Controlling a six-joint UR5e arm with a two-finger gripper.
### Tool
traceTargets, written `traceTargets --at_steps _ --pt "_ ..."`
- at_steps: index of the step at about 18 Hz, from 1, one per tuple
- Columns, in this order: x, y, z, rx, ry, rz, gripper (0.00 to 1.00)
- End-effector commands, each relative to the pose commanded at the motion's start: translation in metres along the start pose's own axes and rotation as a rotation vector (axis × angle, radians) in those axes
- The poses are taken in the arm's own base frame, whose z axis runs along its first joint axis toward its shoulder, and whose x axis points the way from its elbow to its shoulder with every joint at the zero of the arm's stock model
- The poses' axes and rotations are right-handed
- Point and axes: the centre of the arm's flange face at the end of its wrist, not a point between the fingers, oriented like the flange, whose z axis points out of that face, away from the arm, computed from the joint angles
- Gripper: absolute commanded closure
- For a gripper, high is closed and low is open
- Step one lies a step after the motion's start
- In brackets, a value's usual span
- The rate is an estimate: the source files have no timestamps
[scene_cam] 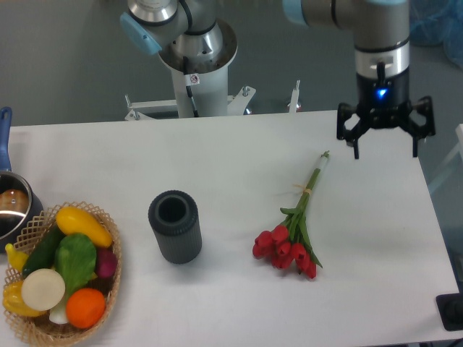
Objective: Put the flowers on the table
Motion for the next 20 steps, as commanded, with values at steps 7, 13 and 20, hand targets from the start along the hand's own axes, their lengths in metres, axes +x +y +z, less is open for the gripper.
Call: traceTargets --at_steps 7,13,20 --pt "0.002 0.034 -0.012 -0.019 0.010 0.124 0.00" --pt "0.002 0.034 -0.012 -0.020 0.009 0.121 0.00" --pt "0.003 0.036 -0.007 -0.021 0.020 0.119 0.00"
